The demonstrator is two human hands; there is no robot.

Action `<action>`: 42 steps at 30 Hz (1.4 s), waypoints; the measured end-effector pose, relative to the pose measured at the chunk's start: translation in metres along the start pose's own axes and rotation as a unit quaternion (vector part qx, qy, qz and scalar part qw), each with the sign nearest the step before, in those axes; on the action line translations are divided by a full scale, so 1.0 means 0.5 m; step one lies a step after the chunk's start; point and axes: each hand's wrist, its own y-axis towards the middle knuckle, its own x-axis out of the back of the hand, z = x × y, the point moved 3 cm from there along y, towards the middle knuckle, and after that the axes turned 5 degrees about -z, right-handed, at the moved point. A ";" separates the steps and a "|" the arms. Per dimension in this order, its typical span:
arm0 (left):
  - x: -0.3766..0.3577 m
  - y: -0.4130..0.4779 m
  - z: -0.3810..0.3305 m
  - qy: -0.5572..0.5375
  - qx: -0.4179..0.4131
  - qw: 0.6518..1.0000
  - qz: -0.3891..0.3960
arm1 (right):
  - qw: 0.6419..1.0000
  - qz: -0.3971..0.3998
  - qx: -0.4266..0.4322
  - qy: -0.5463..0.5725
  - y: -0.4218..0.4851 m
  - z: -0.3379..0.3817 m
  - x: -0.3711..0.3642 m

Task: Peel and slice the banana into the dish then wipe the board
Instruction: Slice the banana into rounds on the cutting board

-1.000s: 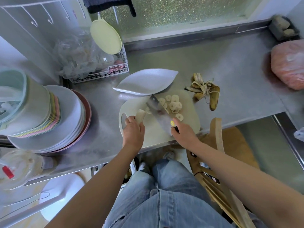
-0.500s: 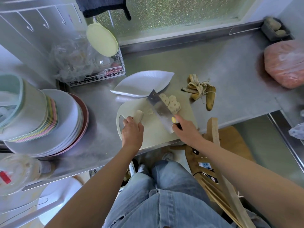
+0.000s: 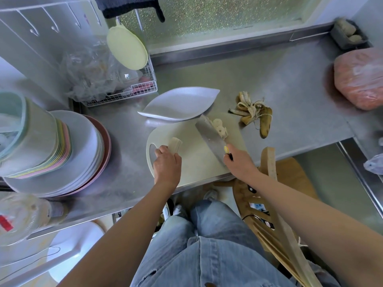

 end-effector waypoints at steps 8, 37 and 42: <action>0.000 0.002 -0.003 0.013 -0.002 1.000 0.006 | 0.997 0.011 0.073 0.031 -0.021 0.036 -0.013; -0.030 0.027 -0.040 0.025 -0.134 0.991 0.016 | 0.998 -0.009 0.057 -0.016 0.000 0.032 0.005; -0.022 0.023 -0.045 0.009 -0.132 0.991 0.010 | 0.995 -0.037 0.084 -0.026 0.009 0.061 0.031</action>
